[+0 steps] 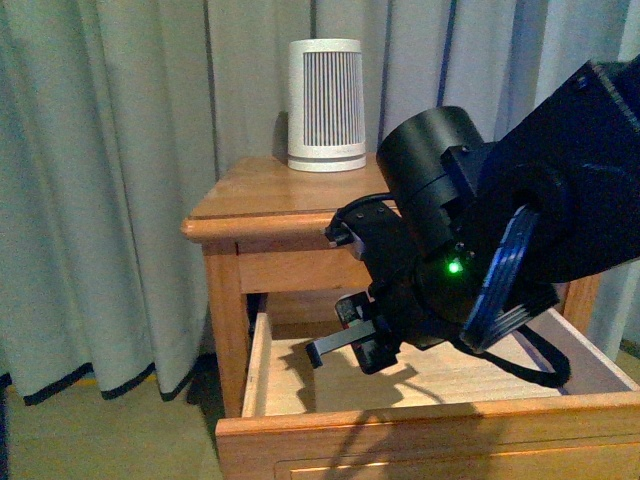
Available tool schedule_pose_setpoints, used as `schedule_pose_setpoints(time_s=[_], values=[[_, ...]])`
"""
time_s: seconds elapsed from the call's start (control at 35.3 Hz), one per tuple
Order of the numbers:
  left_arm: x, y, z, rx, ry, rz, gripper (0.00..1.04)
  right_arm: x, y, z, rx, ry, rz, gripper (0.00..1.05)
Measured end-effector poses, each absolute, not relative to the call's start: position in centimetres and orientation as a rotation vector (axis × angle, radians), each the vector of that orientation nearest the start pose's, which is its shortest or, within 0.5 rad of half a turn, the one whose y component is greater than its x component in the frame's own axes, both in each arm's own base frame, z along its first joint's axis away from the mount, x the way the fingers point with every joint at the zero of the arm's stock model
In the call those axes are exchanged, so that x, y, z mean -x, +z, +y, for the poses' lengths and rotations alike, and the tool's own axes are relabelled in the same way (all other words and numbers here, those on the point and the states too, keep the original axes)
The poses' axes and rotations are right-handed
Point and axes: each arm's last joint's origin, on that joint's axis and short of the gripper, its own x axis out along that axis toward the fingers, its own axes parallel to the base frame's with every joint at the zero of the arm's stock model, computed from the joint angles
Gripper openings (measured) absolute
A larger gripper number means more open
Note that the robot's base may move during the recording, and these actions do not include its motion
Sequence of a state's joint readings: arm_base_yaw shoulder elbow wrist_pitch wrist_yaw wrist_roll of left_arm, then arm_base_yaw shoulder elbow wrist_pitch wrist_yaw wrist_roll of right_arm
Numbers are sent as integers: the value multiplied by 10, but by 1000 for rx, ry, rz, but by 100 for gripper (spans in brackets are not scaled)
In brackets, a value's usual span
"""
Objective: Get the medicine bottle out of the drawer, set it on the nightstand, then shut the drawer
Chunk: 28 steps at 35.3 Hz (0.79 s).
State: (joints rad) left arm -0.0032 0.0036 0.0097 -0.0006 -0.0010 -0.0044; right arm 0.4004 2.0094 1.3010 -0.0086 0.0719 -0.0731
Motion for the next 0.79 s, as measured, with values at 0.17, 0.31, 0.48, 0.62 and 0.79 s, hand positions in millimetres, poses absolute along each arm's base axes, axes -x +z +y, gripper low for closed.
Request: schedule_pose_setpoints(time_s=[0.17, 0.31, 0.48, 0.62, 0.79], values=[[-97, 166, 0, 4, -2, -6, 98, -372, 186, 160, 197, 385, 673, 29], [-97, 166, 0, 4, -2, -6, 98, -348, 231, 146, 138, 414, 589, 29], [-97, 166, 0, 4, -2, -6, 98, -333, 290, 111, 79, 366, 461, 29], [-97, 166, 0, 4, -2, -6, 98, -358, 326, 82, 71, 253, 354, 29], [-97, 166, 0, 4, -2, -6, 98, -399, 329, 58, 75, 130, 343, 29]])
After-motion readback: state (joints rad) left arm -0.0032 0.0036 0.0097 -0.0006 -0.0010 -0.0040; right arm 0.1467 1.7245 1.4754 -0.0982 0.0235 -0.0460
